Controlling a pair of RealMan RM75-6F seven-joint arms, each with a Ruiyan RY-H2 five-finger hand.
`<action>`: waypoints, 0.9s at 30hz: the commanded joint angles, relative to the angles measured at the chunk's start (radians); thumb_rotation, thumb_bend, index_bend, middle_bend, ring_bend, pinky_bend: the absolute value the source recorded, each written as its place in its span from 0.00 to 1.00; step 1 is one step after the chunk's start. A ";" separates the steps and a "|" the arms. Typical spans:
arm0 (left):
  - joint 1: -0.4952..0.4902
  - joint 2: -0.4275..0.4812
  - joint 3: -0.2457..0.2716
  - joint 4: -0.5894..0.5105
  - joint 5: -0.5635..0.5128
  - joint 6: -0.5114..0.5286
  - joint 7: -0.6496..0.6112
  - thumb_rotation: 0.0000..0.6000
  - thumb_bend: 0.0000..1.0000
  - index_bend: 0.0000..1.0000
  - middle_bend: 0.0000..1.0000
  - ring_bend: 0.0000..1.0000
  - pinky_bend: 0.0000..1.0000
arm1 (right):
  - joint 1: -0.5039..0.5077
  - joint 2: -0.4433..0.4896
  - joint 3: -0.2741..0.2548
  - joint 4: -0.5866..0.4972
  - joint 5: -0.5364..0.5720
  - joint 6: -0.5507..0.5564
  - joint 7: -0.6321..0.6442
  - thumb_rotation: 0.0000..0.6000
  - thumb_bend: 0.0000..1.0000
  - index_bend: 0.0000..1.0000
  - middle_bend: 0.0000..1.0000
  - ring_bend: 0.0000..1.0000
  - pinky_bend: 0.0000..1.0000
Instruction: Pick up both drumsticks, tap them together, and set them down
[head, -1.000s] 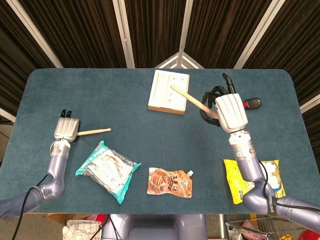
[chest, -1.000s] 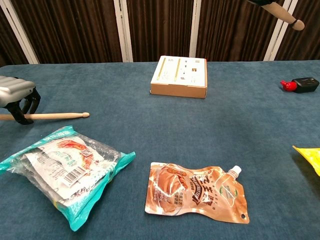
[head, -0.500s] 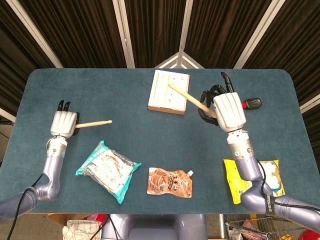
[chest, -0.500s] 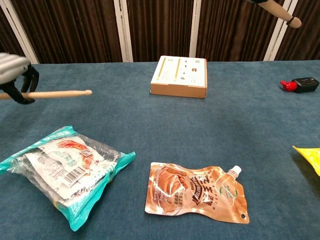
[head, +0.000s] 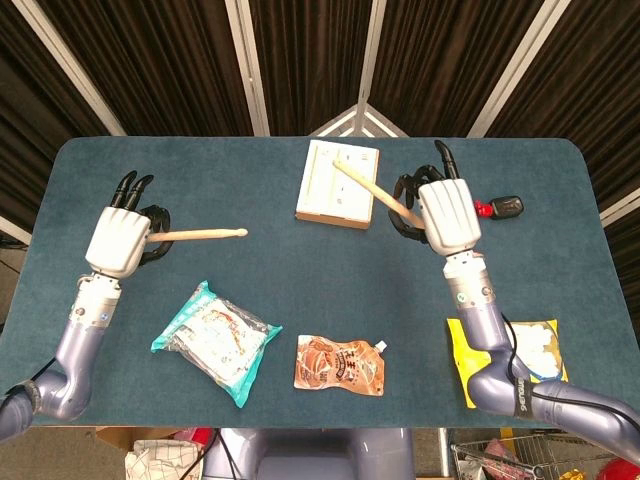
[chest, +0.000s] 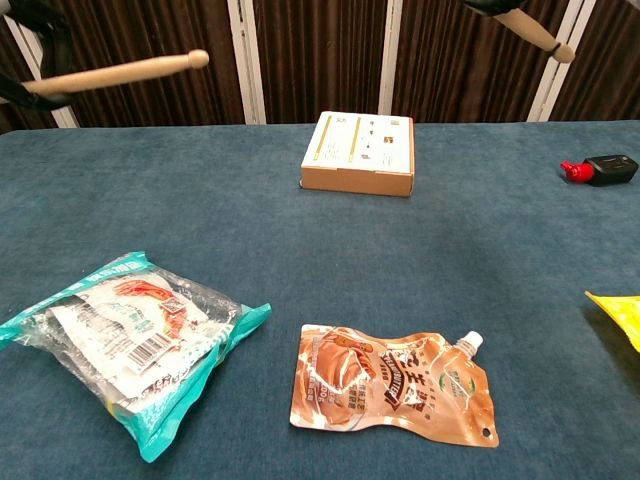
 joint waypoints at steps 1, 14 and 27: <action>0.010 0.020 -0.004 -0.034 0.032 0.020 -0.046 1.00 0.42 0.66 0.63 0.10 0.00 | 0.045 -0.036 -0.002 0.082 -0.053 -0.028 0.054 1.00 0.41 0.69 0.68 0.39 0.00; -0.008 -0.047 -0.042 -0.033 0.046 0.004 -0.201 1.00 0.41 0.66 0.63 0.10 0.00 | 0.118 -0.149 -0.058 0.319 -0.191 -0.028 0.192 1.00 0.41 0.69 0.68 0.39 0.00; -0.063 -0.120 -0.127 -0.085 -0.091 -0.145 -0.359 1.00 0.41 0.66 0.63 0.10 0.00 | 0.147 -0.173 -0.038 0.279 -0.187 -0.015 0.127 1.00 0.41 0.70 0.68 0.39 0.00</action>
